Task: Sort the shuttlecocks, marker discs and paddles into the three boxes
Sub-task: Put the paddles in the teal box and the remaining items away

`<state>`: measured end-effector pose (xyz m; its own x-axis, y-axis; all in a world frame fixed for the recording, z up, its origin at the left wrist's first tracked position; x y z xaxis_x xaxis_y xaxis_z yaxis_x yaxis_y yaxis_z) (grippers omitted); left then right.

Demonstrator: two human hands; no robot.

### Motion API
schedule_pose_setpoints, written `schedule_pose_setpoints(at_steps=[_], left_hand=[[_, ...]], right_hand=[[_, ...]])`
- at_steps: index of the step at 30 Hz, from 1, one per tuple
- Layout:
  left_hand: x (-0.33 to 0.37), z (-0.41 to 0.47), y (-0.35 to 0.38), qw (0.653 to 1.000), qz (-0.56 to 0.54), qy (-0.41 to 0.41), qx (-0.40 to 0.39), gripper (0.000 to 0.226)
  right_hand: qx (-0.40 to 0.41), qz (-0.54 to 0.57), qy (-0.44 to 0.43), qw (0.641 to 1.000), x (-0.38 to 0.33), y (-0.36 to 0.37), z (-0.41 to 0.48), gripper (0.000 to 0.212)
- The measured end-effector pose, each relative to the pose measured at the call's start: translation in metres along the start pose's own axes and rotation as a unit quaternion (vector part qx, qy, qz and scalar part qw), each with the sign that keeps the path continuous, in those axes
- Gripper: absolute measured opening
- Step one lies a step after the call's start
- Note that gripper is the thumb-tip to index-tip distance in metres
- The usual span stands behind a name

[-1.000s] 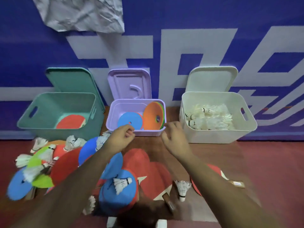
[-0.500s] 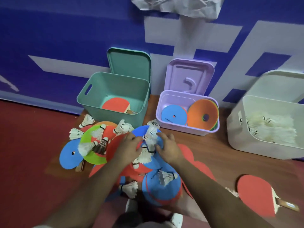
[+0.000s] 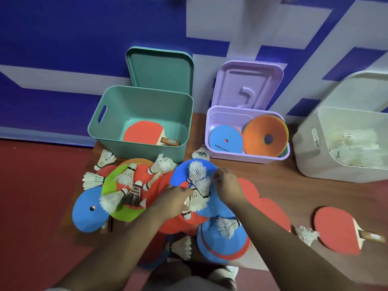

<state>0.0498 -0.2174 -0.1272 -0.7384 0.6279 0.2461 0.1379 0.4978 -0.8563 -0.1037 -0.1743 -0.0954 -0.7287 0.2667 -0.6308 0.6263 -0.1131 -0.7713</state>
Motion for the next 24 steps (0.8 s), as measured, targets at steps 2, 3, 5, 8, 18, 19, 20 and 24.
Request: schedule_pose_setpoints(at_steps=[2, 3, 5, 8, 18, 19, 20, 24], left_hand=[[-0.003, 0.003, -0.012, 0.998, -0.053, -0.015, 0.023, 0.053], [-0.005, 0.005, -0.019, 0.996, -0.07, -0.025, 0.044, 0.056], [-0.007, 0.008, -0.033, 0.992, -0.09, -0.027, 0.083, 0.051], [-0.013, 0.012, -0.045, 0.988, -0.111, -0.019, 0.107, 0.039], [-0.03, 0.014, -0.061, 0.928, -0.357, -0.05, 0.094, 0.011], [-0.031, 0.015, -0.059, 0.926, -0.364, -0.06, 0.078, 0.017], [-0.031, 0.016, -0.057, 0.922, -0.377, -0.066, 0.066, 0.022], [-0.021, 0.021, -0.056, 0.897, -0.434, -0.072, 0.046, 0.057]], right_hand=[[0.022, 0.034, 0.011, 0.999, 0.004, 0.0, -0.003, 0.011], [0.013, 0.057, 0.015, 0.998, 0.003, 0.004, -0.004, 0.017], [-0.049, 0.076, 0.03, 0.995, -0.001, 0.022, -0.007, 0.036], [-0.107, 0.01, 0.033, 0.994, 0.001, 0.039, -0.004, 0.038], [0.053, 0.11, 0.055, 0.991, 0.014, -0.04, -0.002, 0.011], [0.082, 0.166, 0.069, 0.98, 0.014, -0.052, -0.004, 0.013], [0.112, 0.223, 0.078, 0.965, 0.013, -0.063, -0.006, 0.013], [0.168, 0.35, 0.065, 0.919, -0.006, -0.083, -0.005, 0.011]])
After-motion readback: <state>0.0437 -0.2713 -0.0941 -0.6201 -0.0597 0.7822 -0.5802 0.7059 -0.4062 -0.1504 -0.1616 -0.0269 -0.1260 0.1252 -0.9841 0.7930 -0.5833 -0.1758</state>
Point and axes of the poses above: each hand's wrist, its own z-axis towards the middle knuckle, its own y-axis out of the palm, x = y × z, the point moved 10 cm from there along z, towards the middle knuckle, and after that the axes turned 13 degrees about -y, right-handed, at the moved point
